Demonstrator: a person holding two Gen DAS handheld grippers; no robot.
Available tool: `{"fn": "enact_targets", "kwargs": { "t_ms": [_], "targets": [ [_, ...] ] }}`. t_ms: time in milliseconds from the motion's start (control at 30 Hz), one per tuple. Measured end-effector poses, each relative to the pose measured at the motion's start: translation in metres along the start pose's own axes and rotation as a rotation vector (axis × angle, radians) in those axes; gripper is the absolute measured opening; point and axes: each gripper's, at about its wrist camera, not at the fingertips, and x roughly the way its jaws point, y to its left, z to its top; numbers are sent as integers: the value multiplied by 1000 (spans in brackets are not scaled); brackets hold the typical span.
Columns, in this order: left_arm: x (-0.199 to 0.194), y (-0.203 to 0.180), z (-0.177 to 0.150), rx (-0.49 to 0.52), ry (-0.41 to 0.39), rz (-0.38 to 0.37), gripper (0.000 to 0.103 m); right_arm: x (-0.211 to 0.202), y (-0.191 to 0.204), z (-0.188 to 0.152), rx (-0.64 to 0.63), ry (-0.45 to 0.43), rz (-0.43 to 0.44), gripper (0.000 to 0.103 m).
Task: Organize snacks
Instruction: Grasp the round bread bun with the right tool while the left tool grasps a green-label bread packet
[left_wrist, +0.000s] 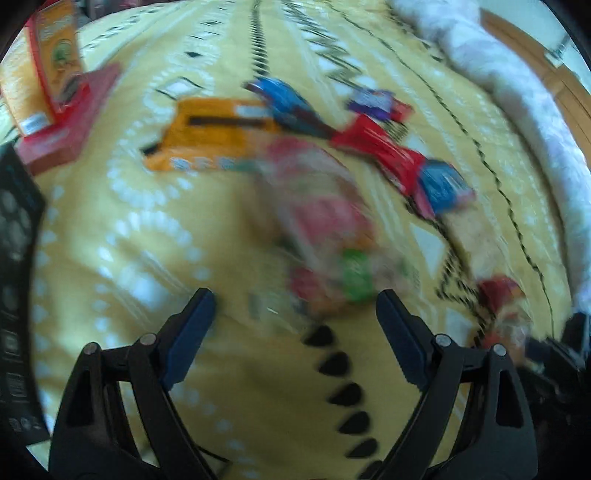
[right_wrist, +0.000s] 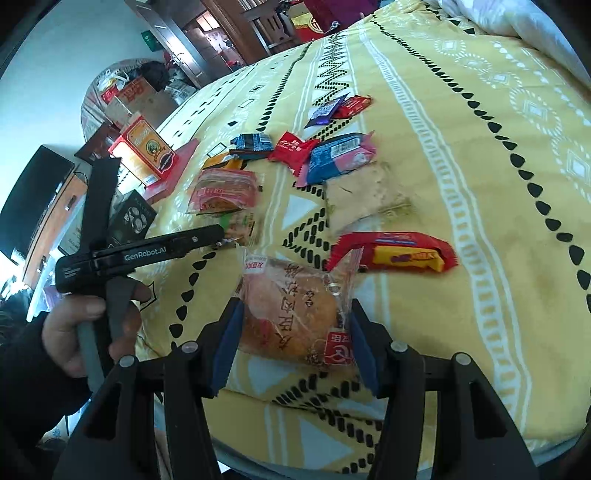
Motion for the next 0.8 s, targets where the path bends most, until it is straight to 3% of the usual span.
{"fn": "enact_targets", "kwargs": {
  "t_ms": [67, 100, 200, 400, 467, 533, 800],
  "targets": [
    [-4, -25, -12, 115, 62, -151, 89, 0, -3, -1, 2, -1, -2, 59],
    [-10, -41, -22, 201, 116, -261, 89, -1, -6, -2, 6, -3, -2, 59],
    [-32, -56, -39, 291, 143, -397, 83, -3, -11, -4, 17, -12, -3, 59],
    [-42, -52, -18, 275, -7, -249, 80, -4, -15, -9, 34, -17, 6, 59],
    [-32, -63, -12, 347, -20, -196, 79, -5, -15, -10, 39, -19, 10, 59],
    [-16, -72, -6, 397, -16, -144, 73, -6, -15, -9, 34, -18, 12, 59],
    [15, -66, 9, 386, -25, -71, 69, 1, -15, -10, 23, 6, 2, 61]
  ]
}}
